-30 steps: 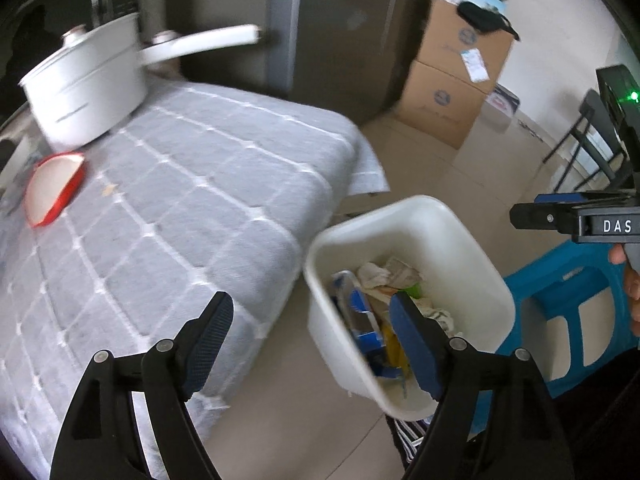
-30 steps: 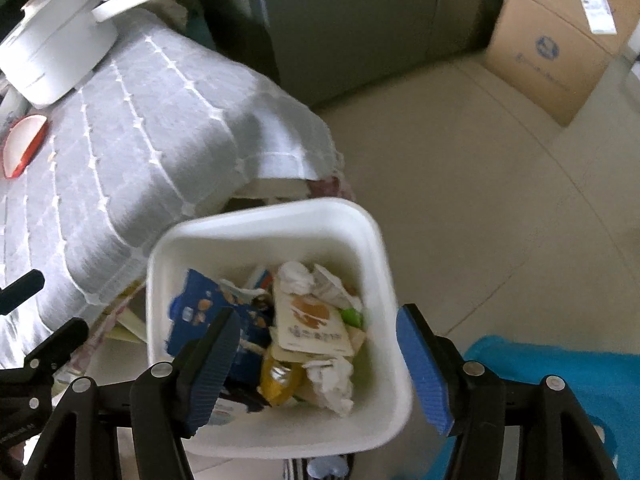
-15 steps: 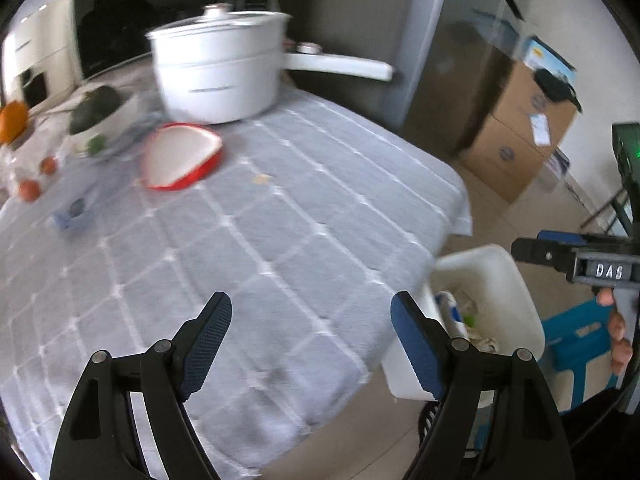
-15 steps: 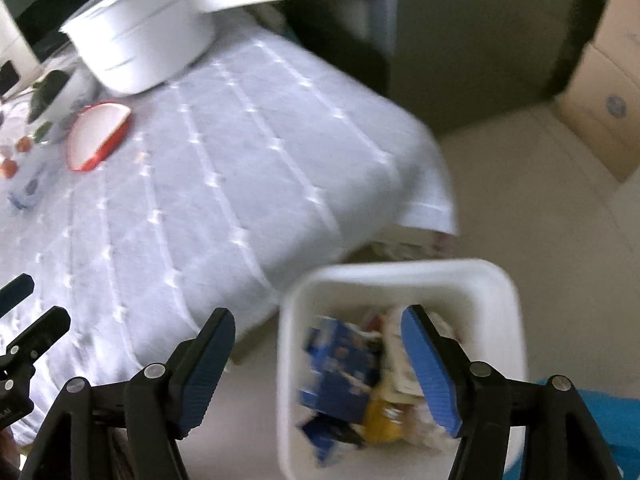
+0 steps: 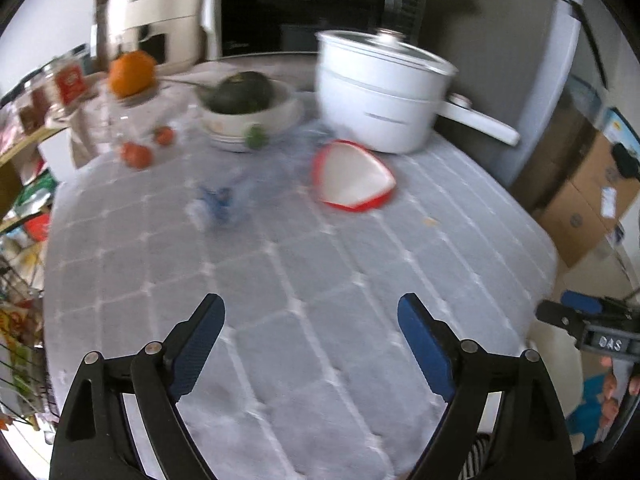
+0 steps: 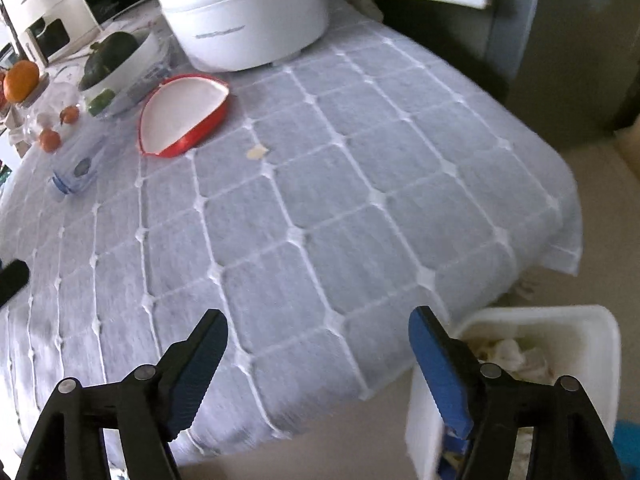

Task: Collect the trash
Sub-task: 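Move both open tools back over the table, then grasp the clear water bottle with the left tool while the right tool grasps the red-rimmed lid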

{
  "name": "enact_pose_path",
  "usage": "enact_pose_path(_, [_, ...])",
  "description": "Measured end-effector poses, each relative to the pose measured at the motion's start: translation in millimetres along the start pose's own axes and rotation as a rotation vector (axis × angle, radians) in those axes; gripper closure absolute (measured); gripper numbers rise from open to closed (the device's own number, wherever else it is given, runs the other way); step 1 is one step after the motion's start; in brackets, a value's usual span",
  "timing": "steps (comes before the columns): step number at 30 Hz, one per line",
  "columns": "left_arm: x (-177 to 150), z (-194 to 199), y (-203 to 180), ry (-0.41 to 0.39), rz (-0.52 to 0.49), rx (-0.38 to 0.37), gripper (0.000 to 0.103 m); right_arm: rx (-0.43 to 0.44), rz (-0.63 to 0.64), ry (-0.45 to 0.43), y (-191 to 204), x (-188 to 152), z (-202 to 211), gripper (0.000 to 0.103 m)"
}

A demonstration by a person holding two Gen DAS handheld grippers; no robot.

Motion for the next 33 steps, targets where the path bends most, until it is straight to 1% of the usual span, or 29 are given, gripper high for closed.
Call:
enact_pose_path(3, [9.2,-20.2,28.1,0.02,0.017,0.033,0.013,0.008,0.008,0.004,15.6,3.2,-14.4,0.023])
enact_pose_path(5, [16.6,-35.4,40.9,0.035,0.008,0.037,0.013,0.026,0.02,0.001,25.0,10.7,-25.9,0.023])
enact_pose_path(8, [35.2,-63.0,53.7,0.017,-0.068,0.056,0.013,0.005,0.043,-0.03,35.2,26.6,-41.3,0.023])
enact_pose_path(10, [44.0,-78.5,57.0,0.017,-0.094,0.035,0.013,0.034,0.023,-0.048,41.0,41.8,-56.9,0.022])
enact_pose_path(13, [58.4,-103.7,57.3,0.01,-0.128,-0.028,0.013,0.073,-0.019,-0.068,47.3,62.6,-81.9,0.022])
enact_pose_path(16, [65.8,-125.3,55.4,0.001,-0.167,-0.08,0.013,0.084,-0.026,-0.112,56.4,81.3,-104.5,0.022])
enact_pose_path(18, [69.7,-140.1,55.4,0.003,-0.196,-0.101,0.013,0.097,-0.019,-0.134,66.9,90.8,-121.1,0.022])
enact_pose_path(22, [69.6,-162.1,56.1,0.028,-0.219,-0.137,0.013,0.119,0.004,-0.151,87.3,98.1,-149.3,0.022])
enact_pose_path(24, [68.9,-169.0,58.0,0.031,-0.234,-0.129,0.013,0.112,0.007,-0.151,95.9,98.8,-163.4,0.022])
enact_pose_path(27, [65.3,-173.7,62.0,0.033,-0.227,-0.138,0.013,0.088,0.015,-0.151,104.2,99.5,-180.0,0.023])
enact_pose_path(29, [60.5,-175.8,62.8,0.052,-0.231,-0.141,0.014,0.045,0.051,-0.187,110.1,99.6,-180.6,0.028])
enact_pose_path(30, [57.3,-176.3,62.5,0.062,-0.235,-0.136,0.018,0.029,0.063,-0.189,111.9,98.9,-181.3,0.038])
enact_pose_path(31, [53.9,-177.3,62.5,0.075,-0.239,-0.129,0.028,0.002,0.085,-0.199,113.7,98.1,-180.0,0.056])
enact_pose_path(32, [50.4,-177.6,62.3,0.085,-0.237,-0.126,0.029,0.015,0.085,-0.202,114.6,97.6,-178.7,0.065])
enact_pose_path(33, [47.6,-175.5,62.3,0.077,-0.225,-0.121,0.029,0.049,0.072,-0.188,115.1,96.6,-177.5,0.069])
Point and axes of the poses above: each gripper's, at about its wrist camera, not at the fingertips, and z roughly against the way its jaws point, y to its left, x to its top, the point moved 4 cm from there along -z, roughly the way its jaws point, and after that the axes turned 11 degrees about -y, right-handed, at the moved point
